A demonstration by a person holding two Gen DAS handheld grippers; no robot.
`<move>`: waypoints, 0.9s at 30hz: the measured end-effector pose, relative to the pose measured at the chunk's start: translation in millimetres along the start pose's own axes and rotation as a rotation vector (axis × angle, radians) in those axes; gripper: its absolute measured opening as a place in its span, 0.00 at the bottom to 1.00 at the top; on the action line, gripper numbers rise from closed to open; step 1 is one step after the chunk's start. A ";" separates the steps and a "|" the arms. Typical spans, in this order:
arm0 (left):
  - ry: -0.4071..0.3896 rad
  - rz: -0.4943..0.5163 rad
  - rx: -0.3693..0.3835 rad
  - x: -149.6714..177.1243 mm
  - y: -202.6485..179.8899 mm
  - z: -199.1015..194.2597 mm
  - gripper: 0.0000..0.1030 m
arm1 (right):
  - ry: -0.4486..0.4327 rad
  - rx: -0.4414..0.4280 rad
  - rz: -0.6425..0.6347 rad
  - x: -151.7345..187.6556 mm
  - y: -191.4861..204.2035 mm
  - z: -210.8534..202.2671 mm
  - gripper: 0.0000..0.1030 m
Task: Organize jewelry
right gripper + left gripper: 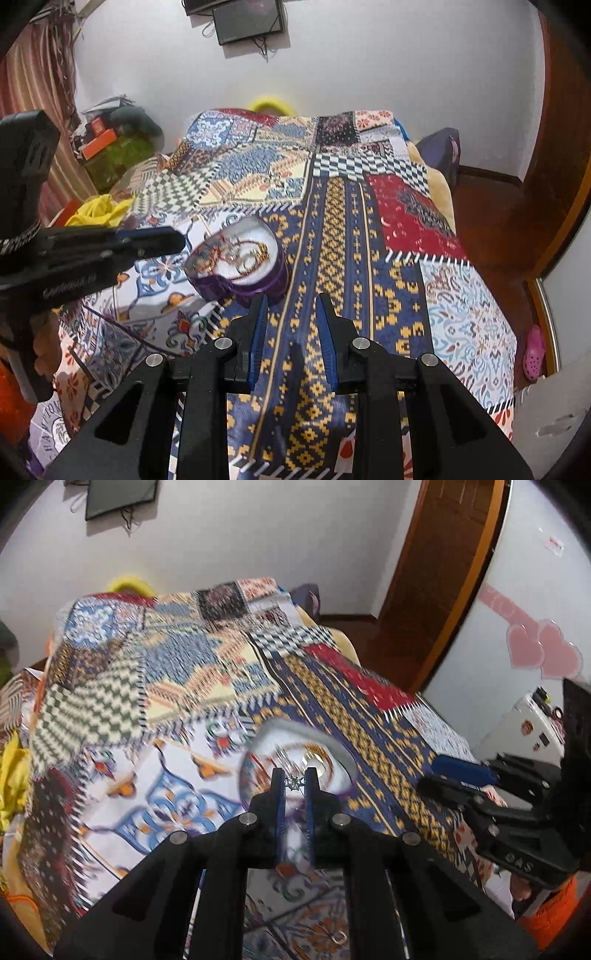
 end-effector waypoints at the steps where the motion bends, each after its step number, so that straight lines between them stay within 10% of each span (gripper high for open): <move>1: -0.008 0.000 -0.009 -3.4 2.7 1.4 0.08 | -0.006 -0.002 0.000 -2.0 1.0 -0.4 0.23; 19: 0.018 -0.024 -0.009 -2.7 12.5 15.6 0.10 | -0.080 -0.014 0.007 -28.3 7.9 -16.7 0.23; 27: -0.224 0.048 -0.094 -49.7 -0.6 -75.2 0.38 | -0.214 -0.021 -0.028 -63.1 28.8 -57.3 0.23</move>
Point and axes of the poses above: each gripper's, at about its wrist camera, not at the fingertips, and z roughly the way its jaws point, y to its left, x to its underside, the point moved 6 cm from there along z, roughly the way its jaws point, and after that the axes turned 14 degrees about -y, right-handed, at the moved point
